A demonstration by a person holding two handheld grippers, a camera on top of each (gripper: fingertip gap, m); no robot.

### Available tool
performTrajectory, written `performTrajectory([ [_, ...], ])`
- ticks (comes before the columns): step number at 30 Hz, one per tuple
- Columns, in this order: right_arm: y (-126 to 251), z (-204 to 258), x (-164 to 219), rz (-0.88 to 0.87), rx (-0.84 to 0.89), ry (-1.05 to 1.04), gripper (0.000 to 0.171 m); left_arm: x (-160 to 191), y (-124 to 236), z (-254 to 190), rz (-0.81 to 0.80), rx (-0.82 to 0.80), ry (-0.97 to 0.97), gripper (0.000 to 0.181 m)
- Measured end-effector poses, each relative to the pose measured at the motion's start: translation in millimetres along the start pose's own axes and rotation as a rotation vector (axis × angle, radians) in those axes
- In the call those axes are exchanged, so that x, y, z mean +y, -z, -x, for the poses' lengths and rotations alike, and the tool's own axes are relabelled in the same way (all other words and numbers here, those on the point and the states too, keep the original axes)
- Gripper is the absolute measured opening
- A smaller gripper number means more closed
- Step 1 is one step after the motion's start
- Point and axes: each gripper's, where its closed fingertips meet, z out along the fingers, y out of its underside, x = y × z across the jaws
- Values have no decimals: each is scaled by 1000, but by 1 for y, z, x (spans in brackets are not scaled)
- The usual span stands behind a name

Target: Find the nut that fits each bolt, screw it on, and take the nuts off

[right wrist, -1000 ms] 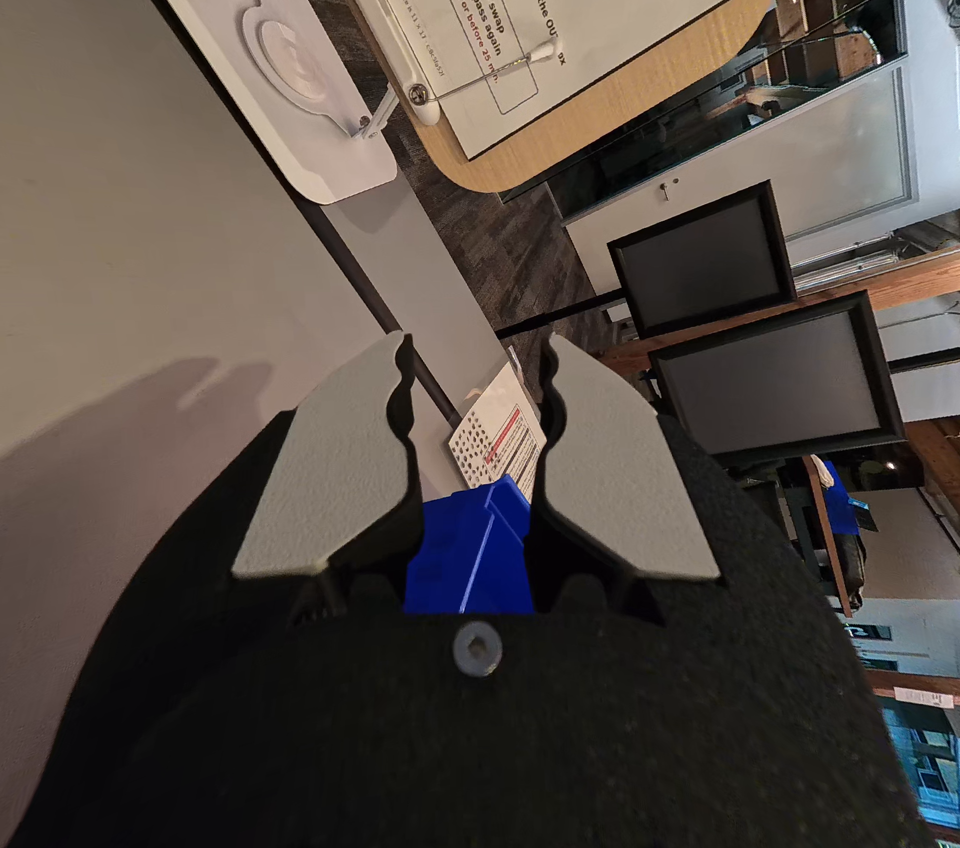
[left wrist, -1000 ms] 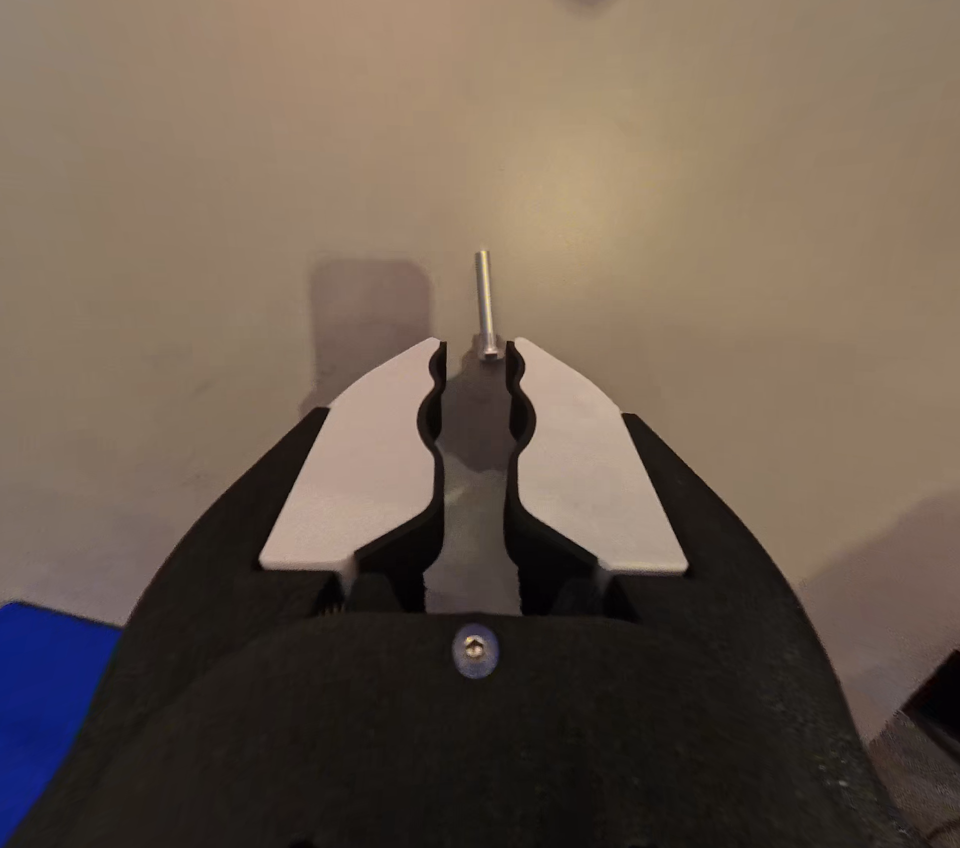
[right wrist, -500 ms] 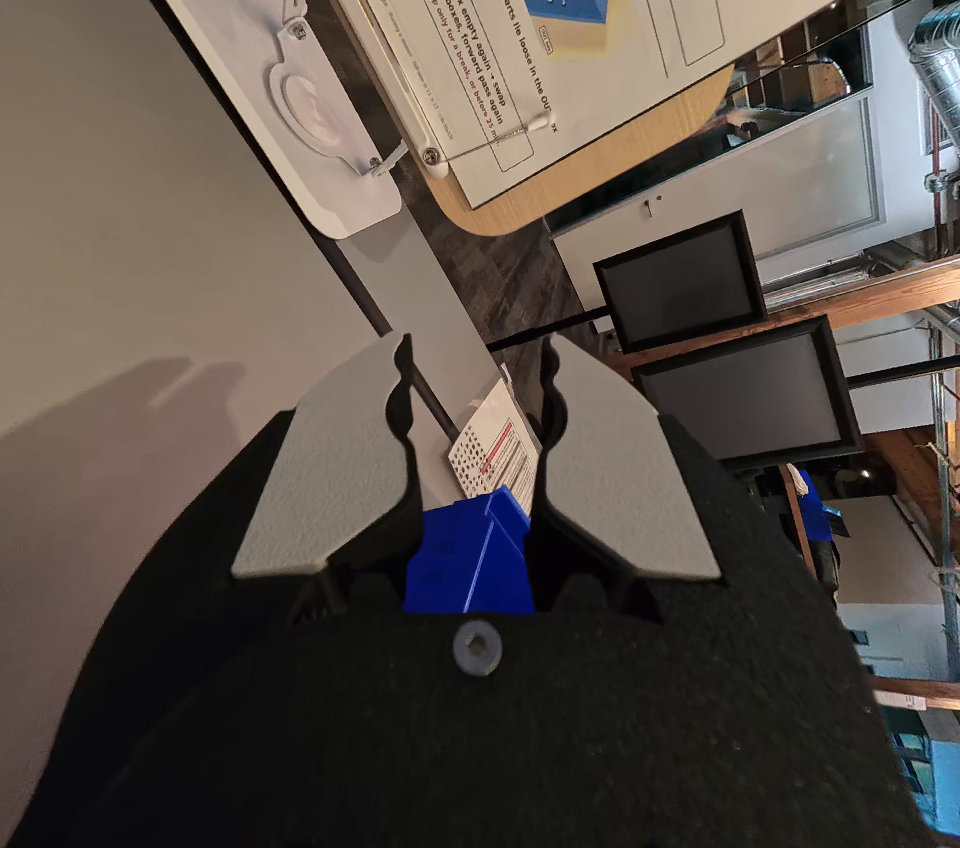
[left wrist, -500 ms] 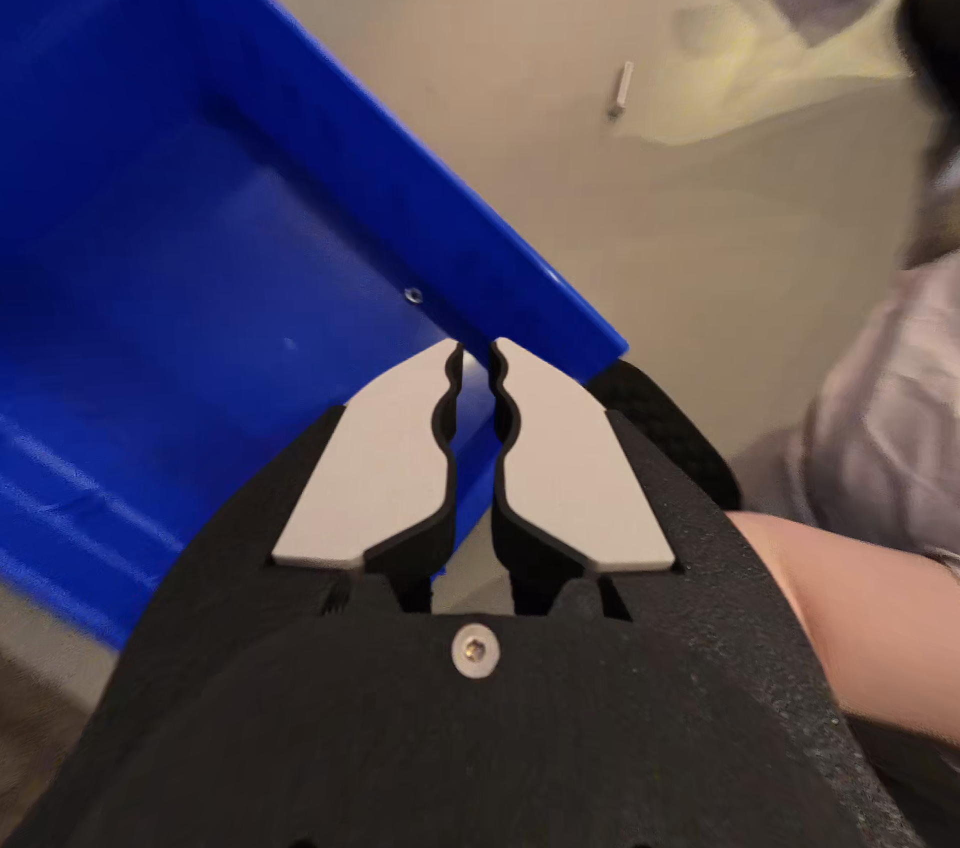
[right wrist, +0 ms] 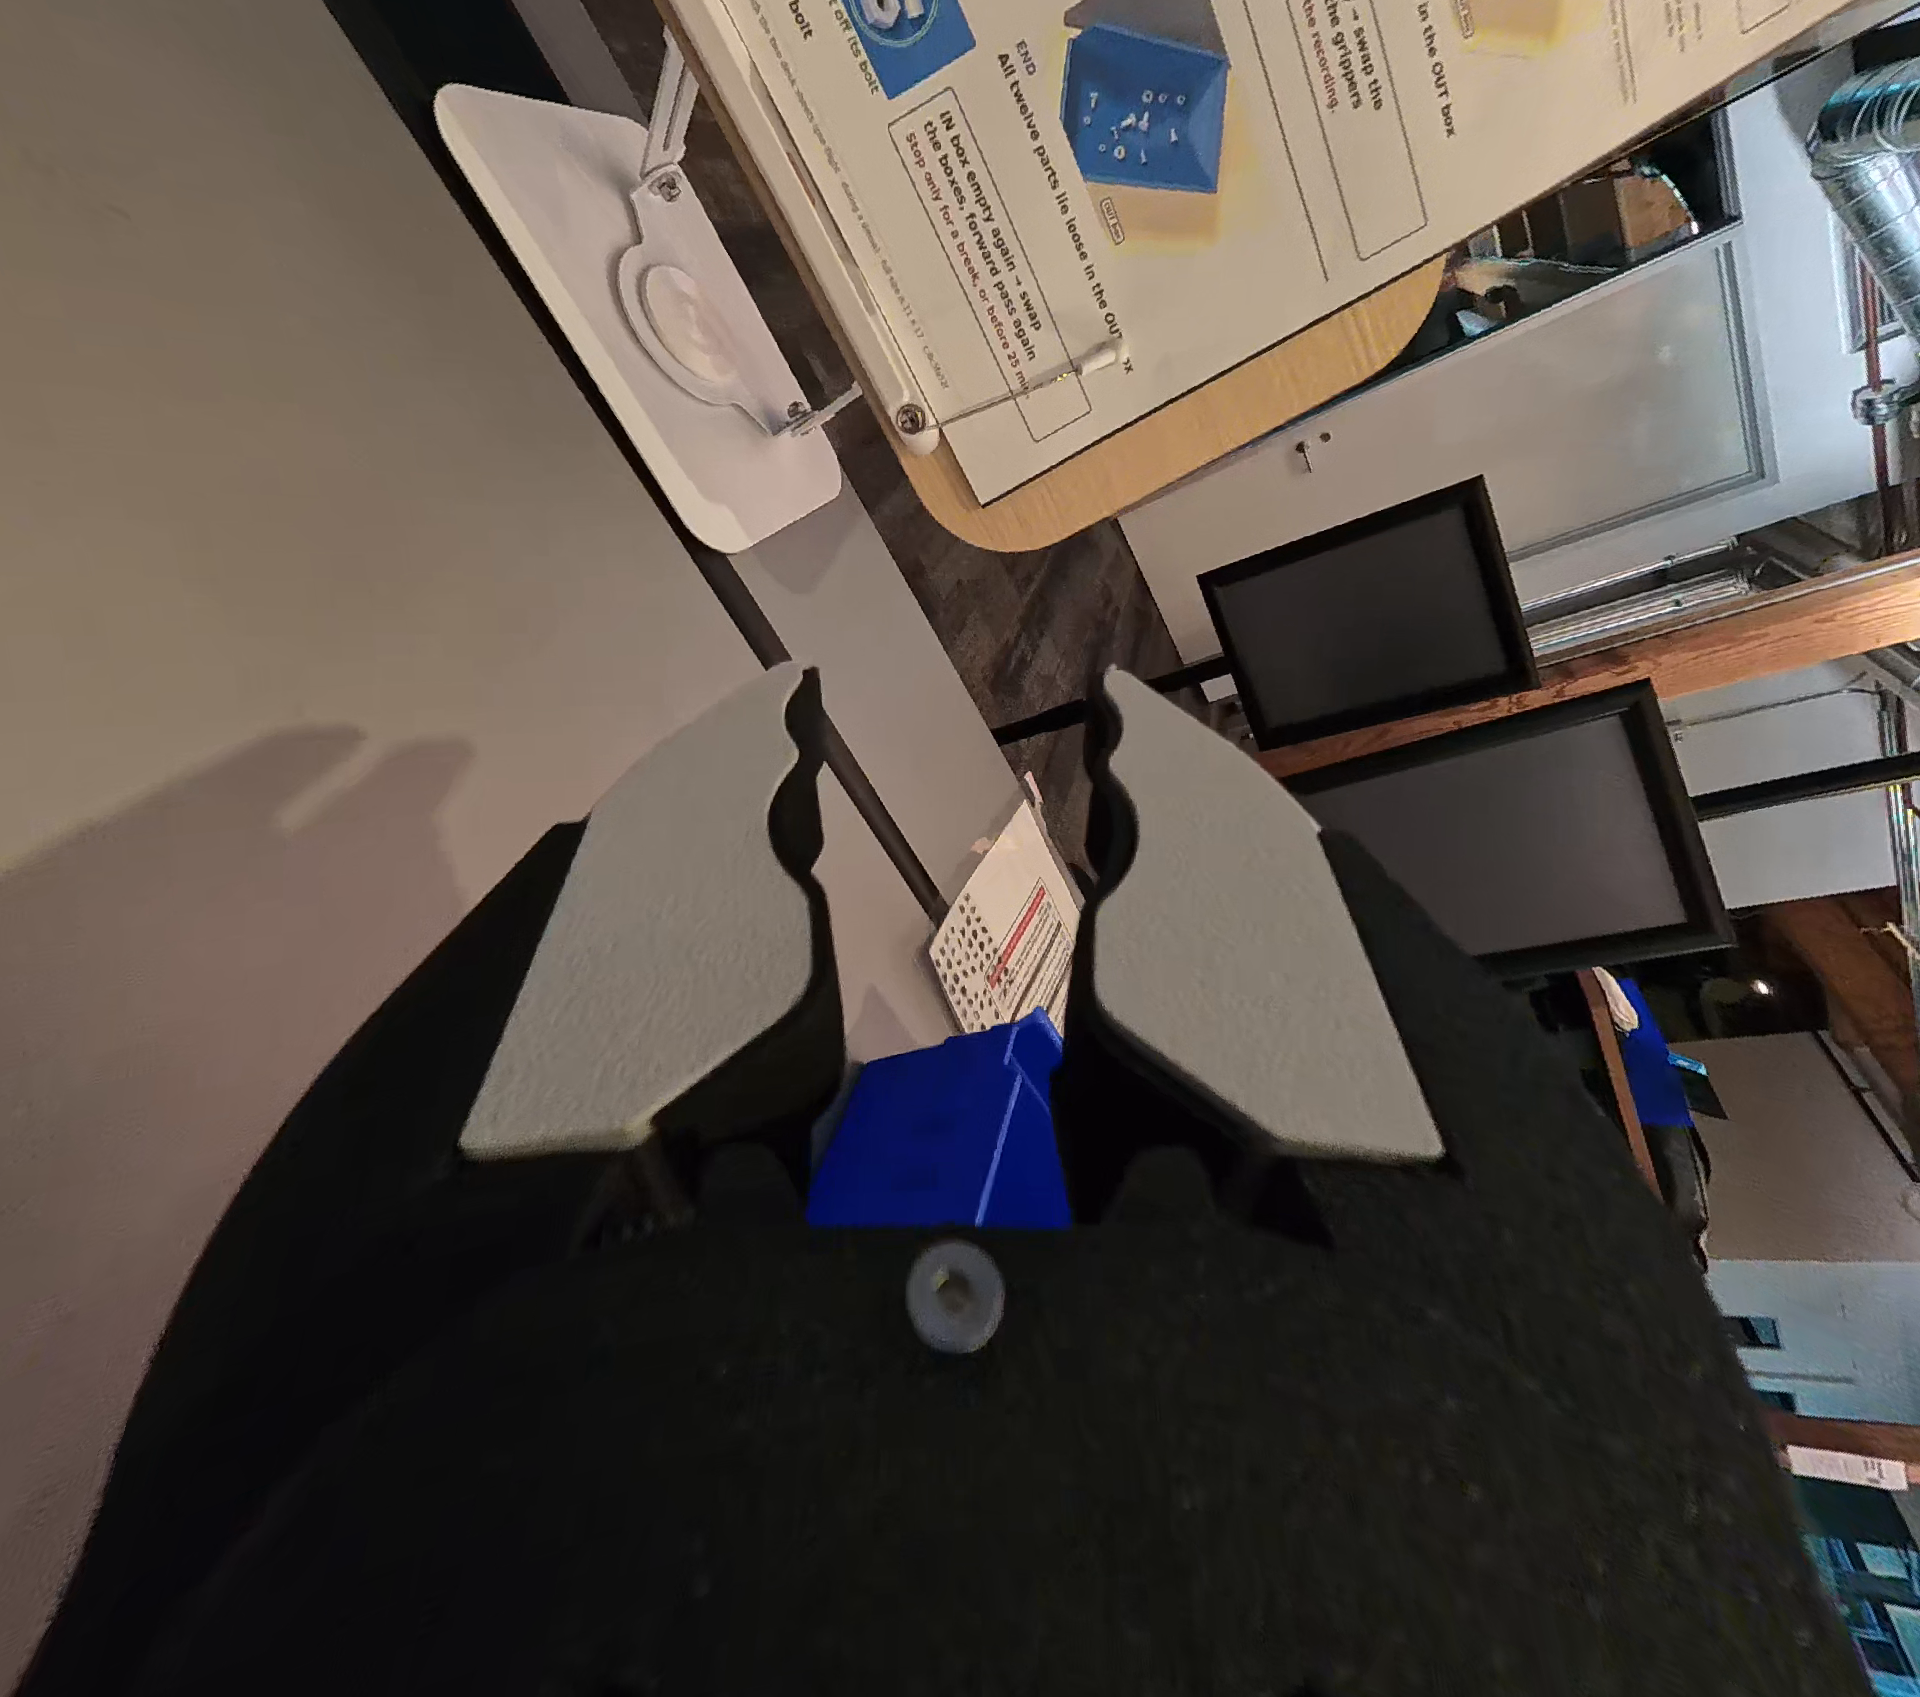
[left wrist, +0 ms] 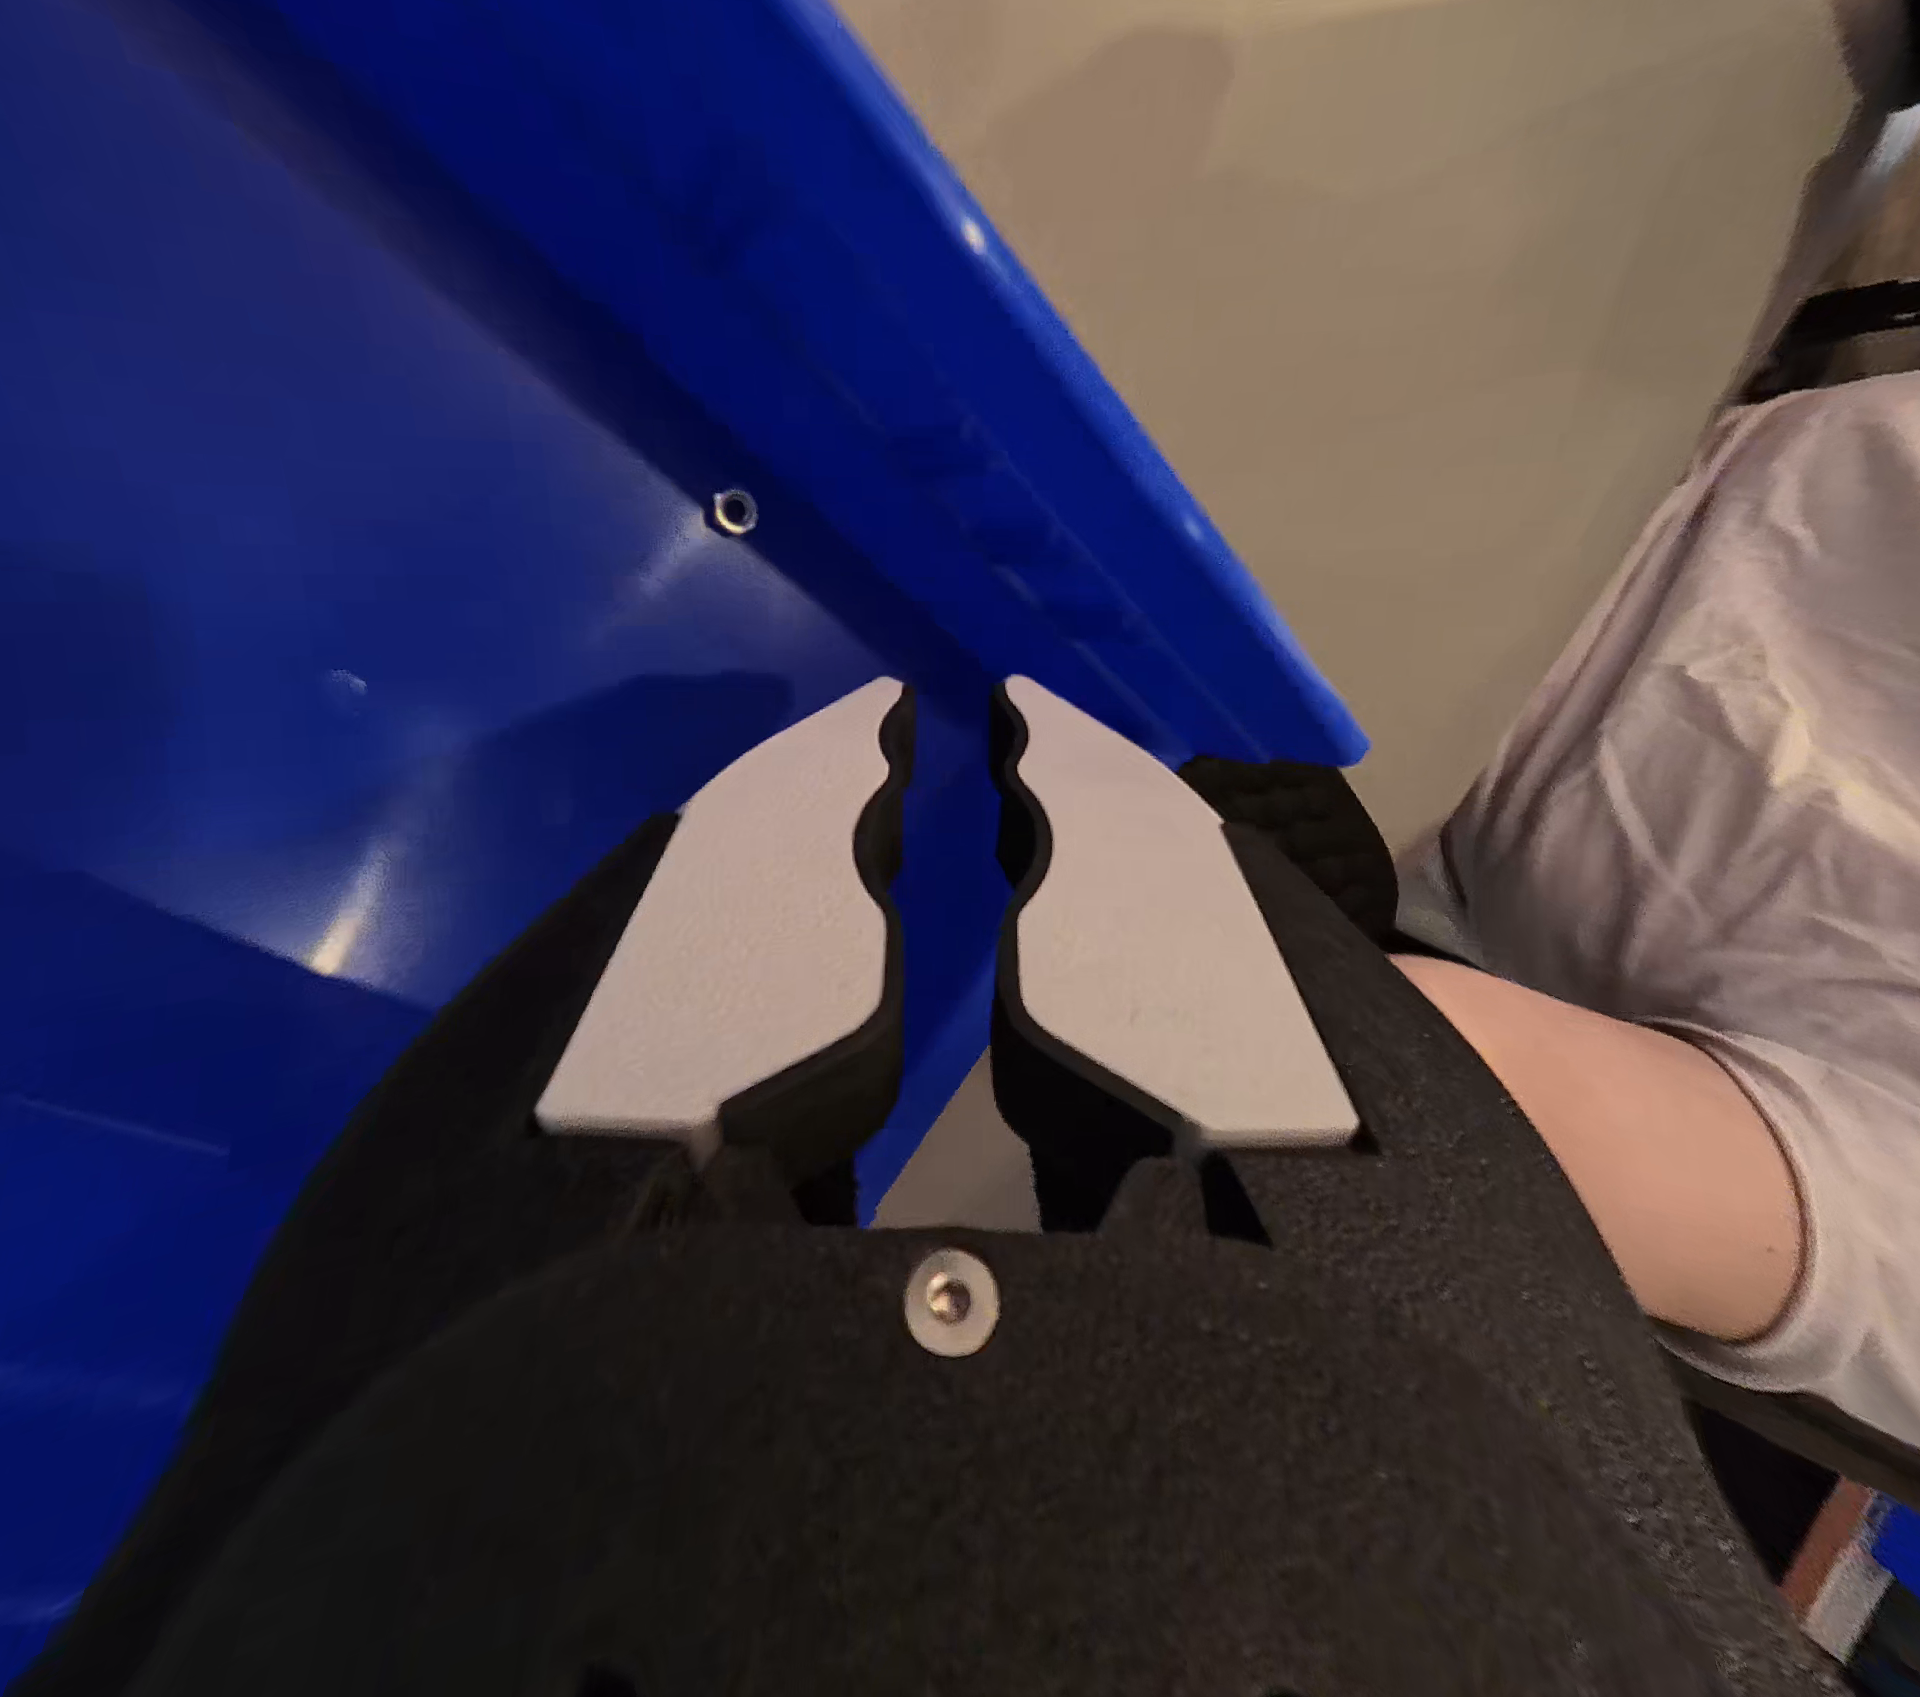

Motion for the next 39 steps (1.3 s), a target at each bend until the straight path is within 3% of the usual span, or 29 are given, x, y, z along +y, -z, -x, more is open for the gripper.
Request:
performTrajectory([
  [5, 1, -9, 3, -7, 10, -13, 47, -24, 13, -5, -2, -166, -174, 12],
  [9, 1, -13, 5, 2, 19, 5, 48, -19, 22, 5, 44, -318, -355, 17],
  [13, -1, -13, 5, -4, 13, -8, 48, -25, 21, 14, -94, -442, -600, 13],
  [22, -15, 4, 12, 44, -17, 20, 48, -14, -14, 31, -69, -435, -739, 24],
  [39, -25, 10, 26, 91, -19, 57, 48, -24, -44, 46, 21, -318, -789, 26],
])
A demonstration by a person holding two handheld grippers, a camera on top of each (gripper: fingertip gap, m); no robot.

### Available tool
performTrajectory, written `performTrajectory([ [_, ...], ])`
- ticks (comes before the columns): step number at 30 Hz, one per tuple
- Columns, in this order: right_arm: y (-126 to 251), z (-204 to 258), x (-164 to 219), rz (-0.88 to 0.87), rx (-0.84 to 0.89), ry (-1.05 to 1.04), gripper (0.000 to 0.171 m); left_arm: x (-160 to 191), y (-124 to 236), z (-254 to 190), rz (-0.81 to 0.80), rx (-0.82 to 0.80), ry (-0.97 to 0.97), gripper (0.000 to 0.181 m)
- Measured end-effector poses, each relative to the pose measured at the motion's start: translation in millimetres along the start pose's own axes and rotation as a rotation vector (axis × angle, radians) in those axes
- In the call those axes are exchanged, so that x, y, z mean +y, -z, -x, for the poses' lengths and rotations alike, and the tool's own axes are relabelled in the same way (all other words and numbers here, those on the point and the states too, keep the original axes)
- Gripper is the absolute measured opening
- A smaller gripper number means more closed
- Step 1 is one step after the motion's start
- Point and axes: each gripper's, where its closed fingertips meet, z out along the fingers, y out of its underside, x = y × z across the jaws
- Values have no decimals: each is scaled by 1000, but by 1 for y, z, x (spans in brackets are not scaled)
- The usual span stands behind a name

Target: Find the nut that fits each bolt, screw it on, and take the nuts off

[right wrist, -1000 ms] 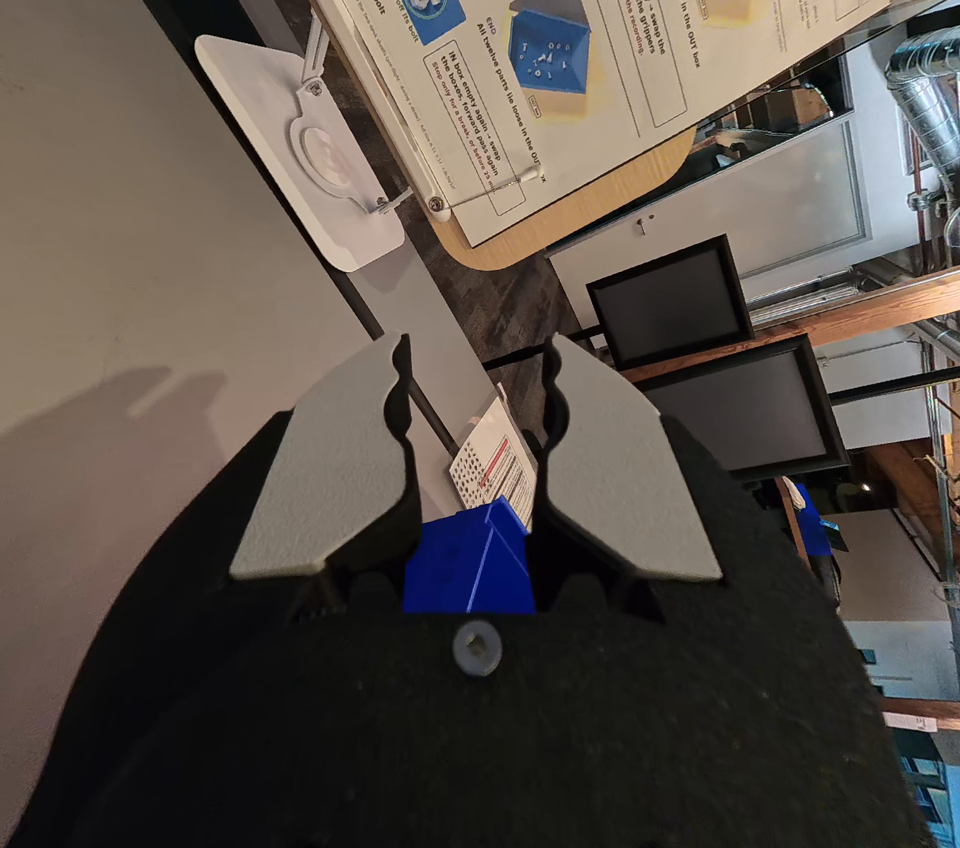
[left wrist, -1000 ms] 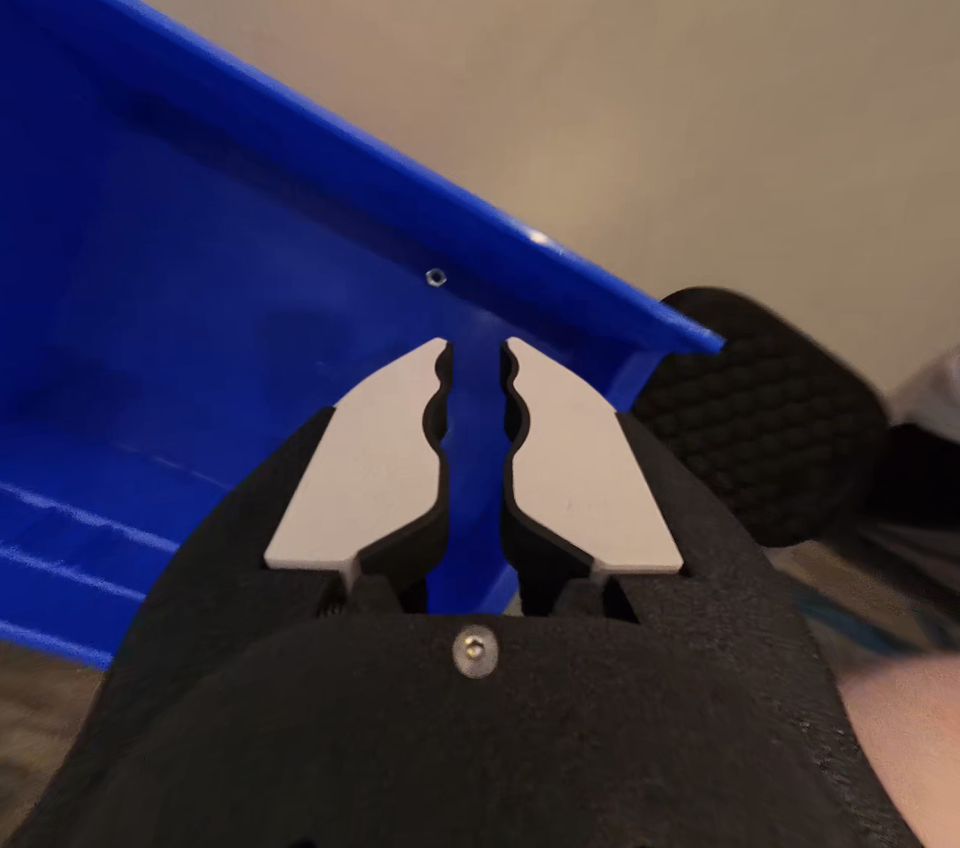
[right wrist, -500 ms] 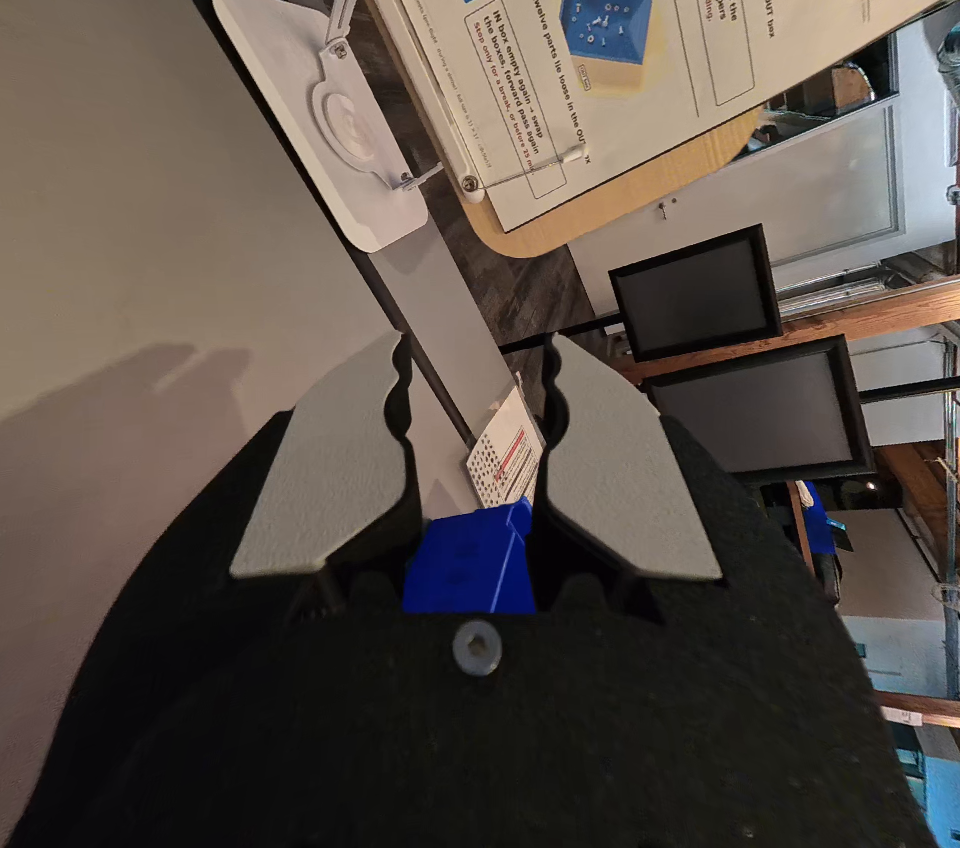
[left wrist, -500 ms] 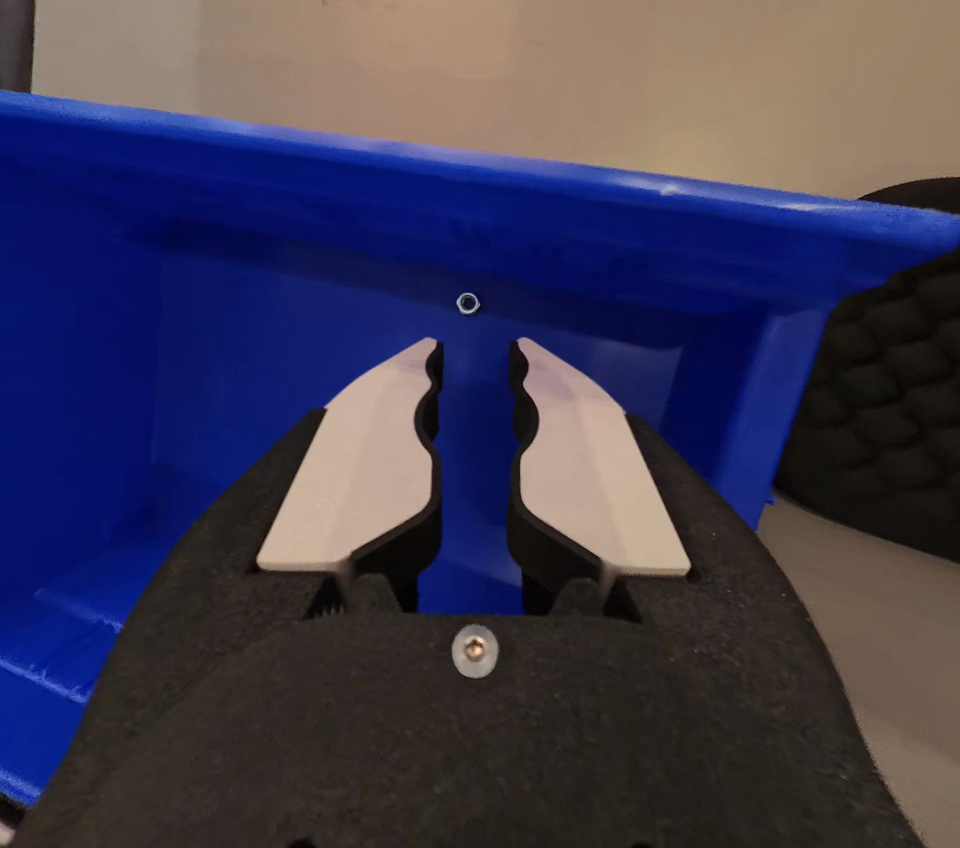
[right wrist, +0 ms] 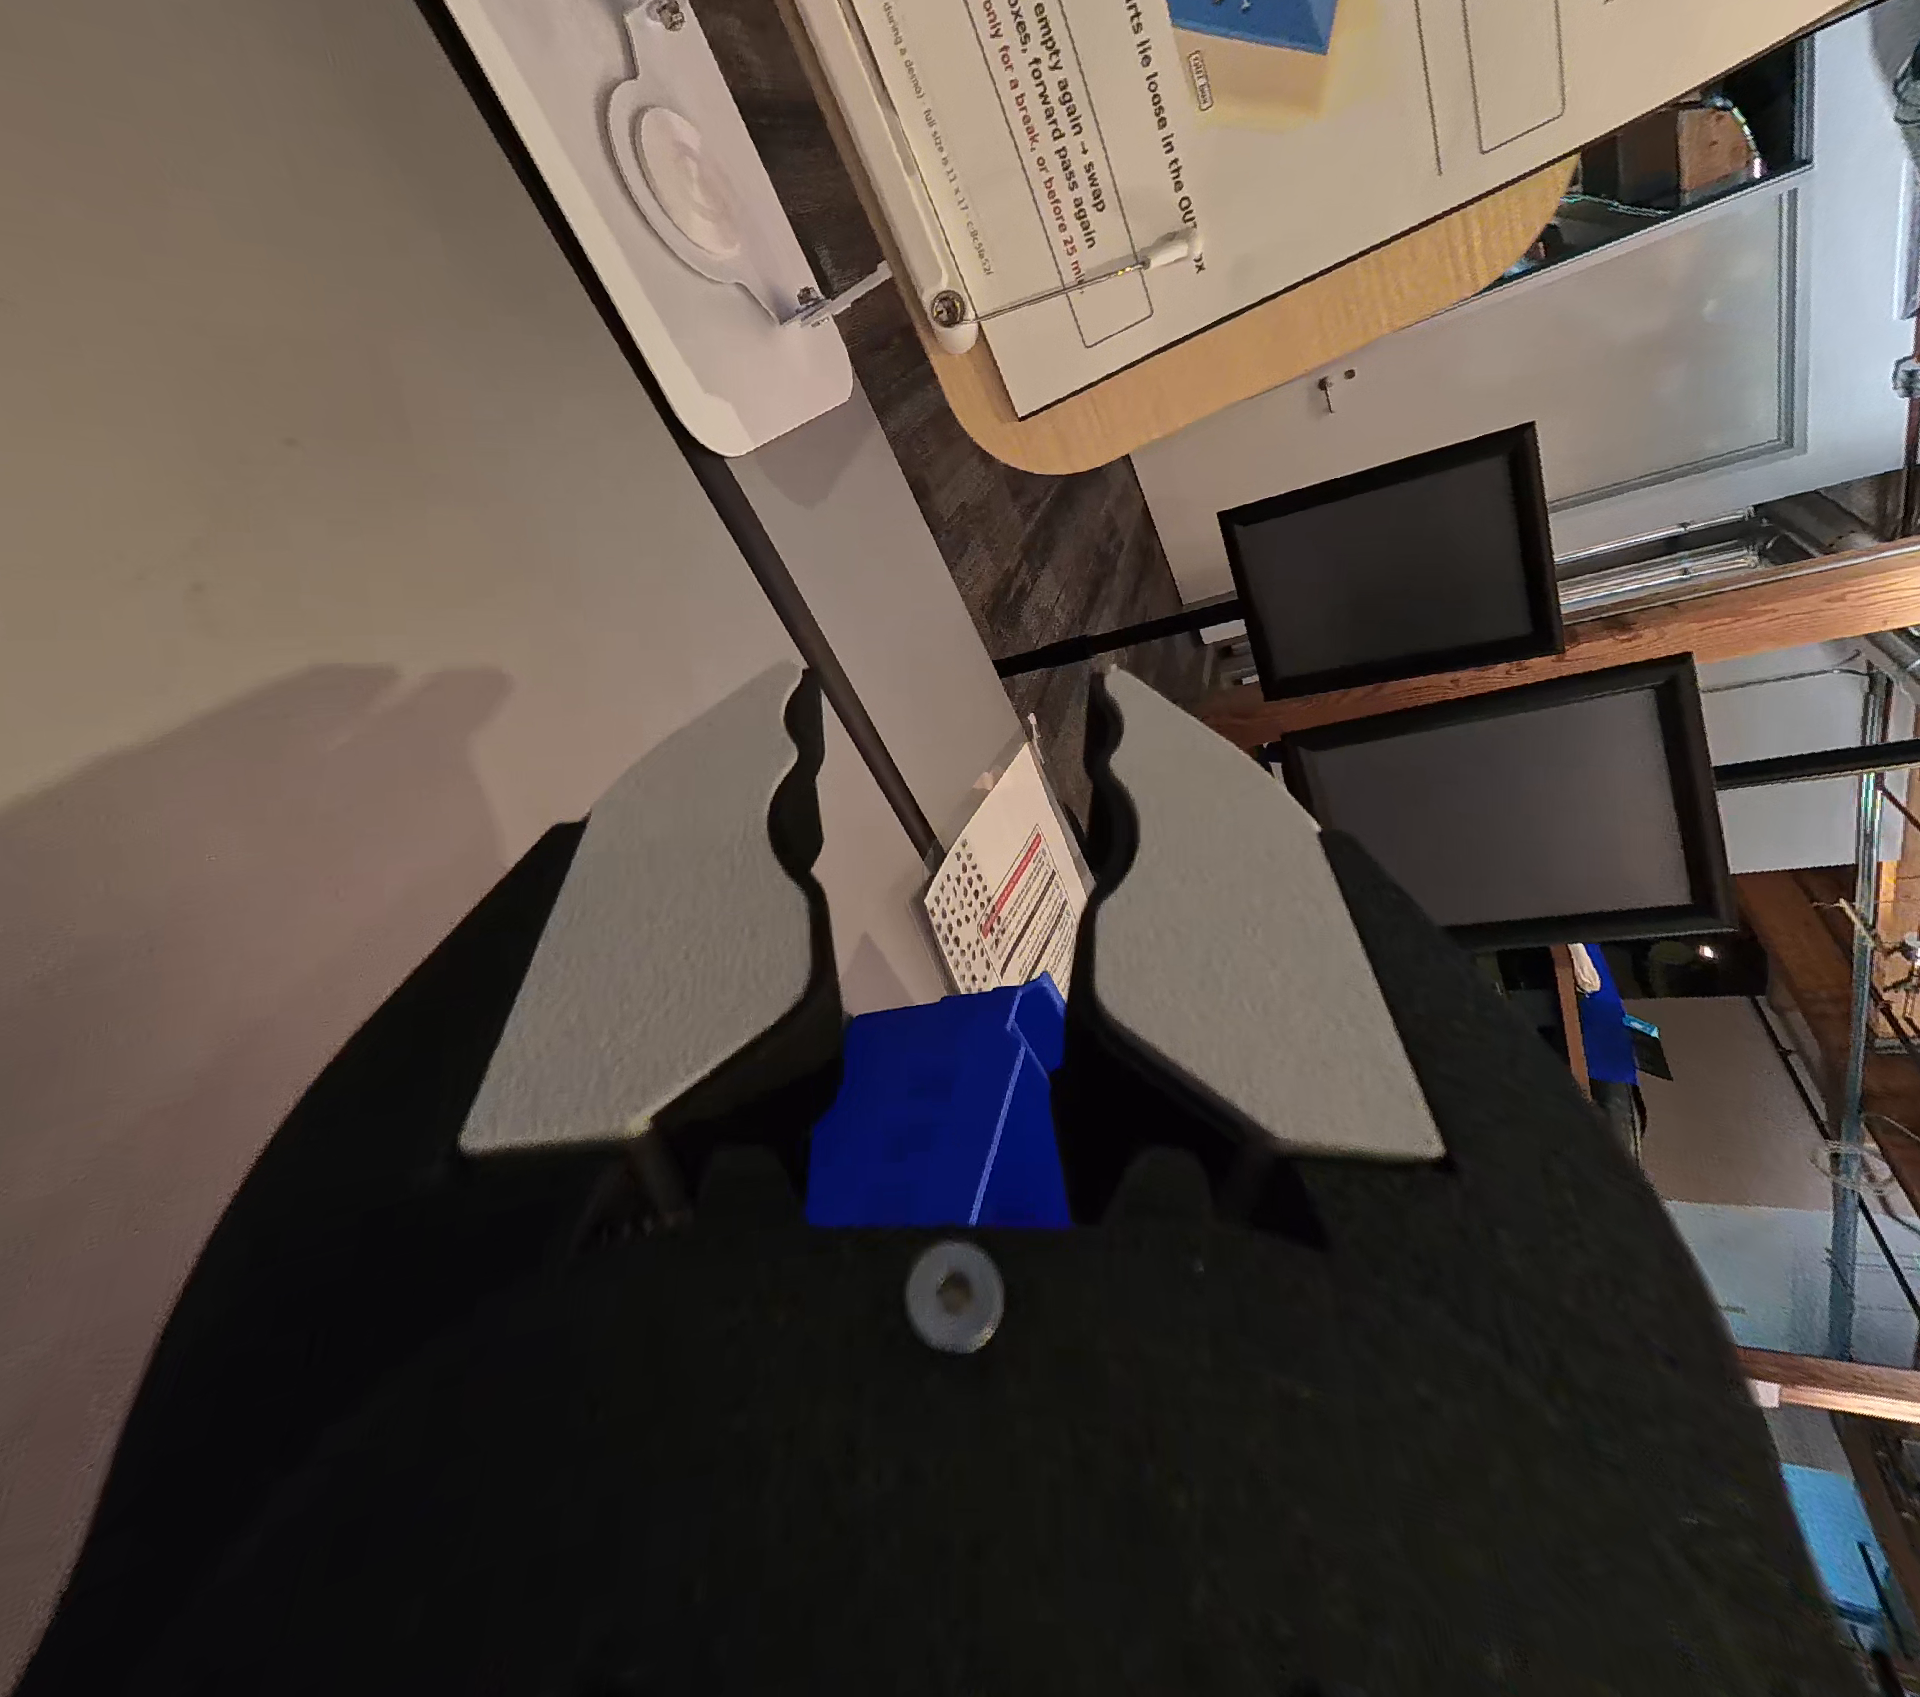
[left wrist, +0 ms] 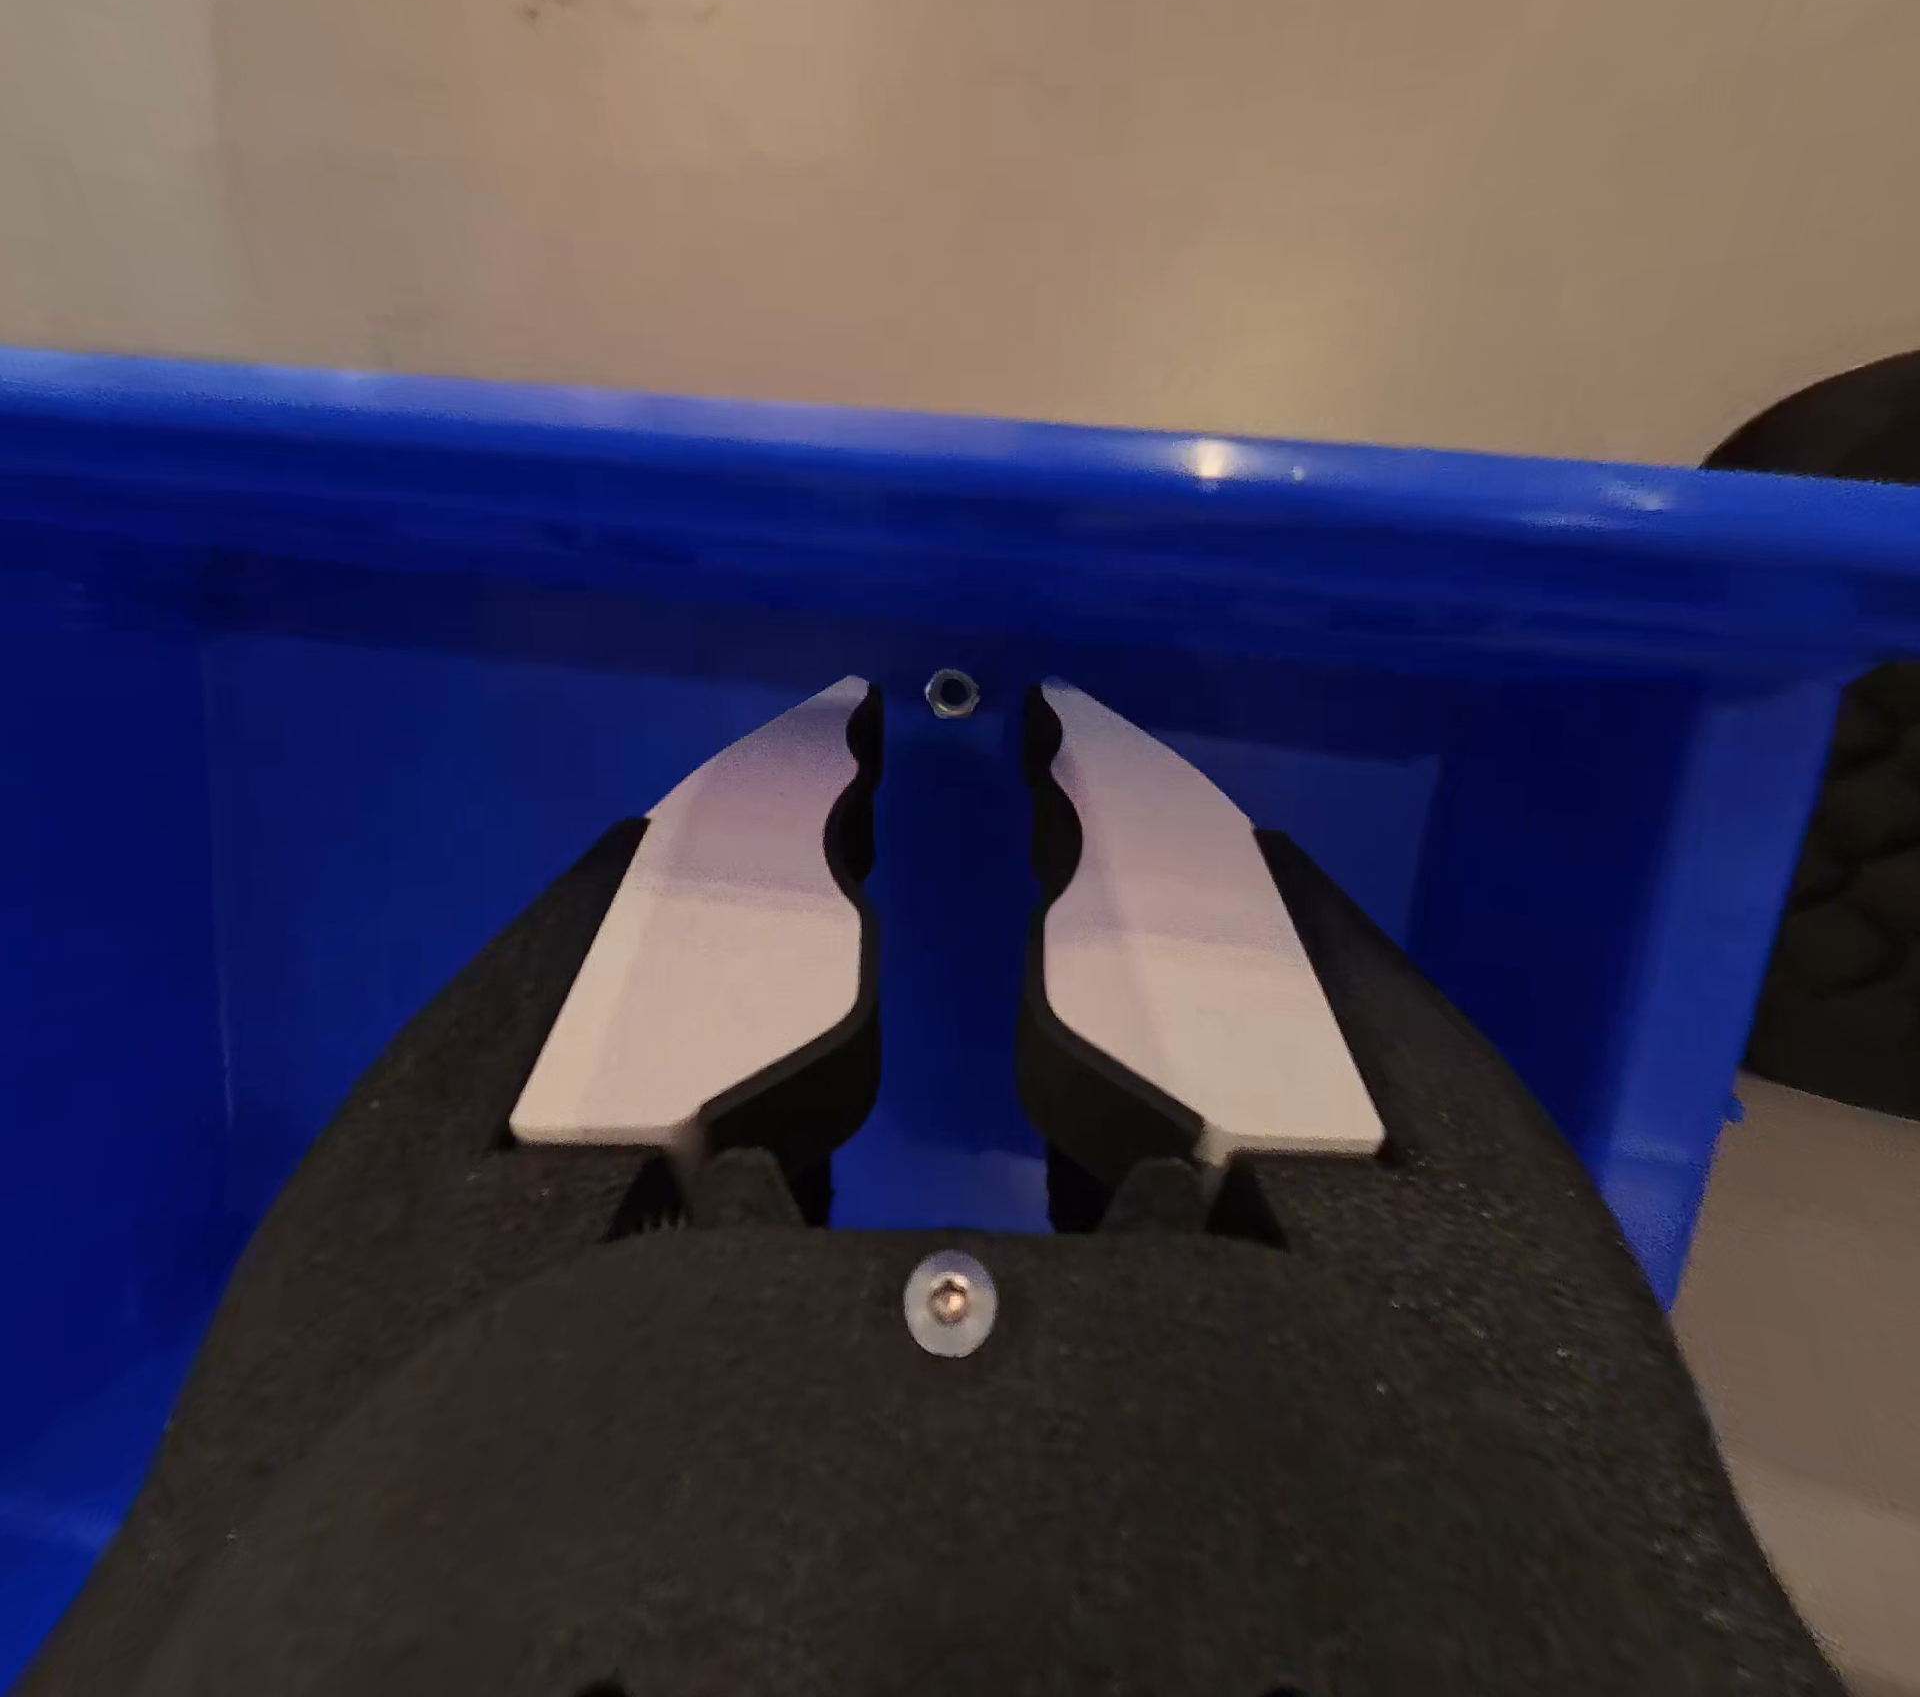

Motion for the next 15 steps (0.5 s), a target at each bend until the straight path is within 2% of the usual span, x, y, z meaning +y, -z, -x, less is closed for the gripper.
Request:
performTrajectory([
  [15, -6, 10, 3, 22, -16, 54, 48, 4, -10, -1, 4, 98, 34, 18],
])
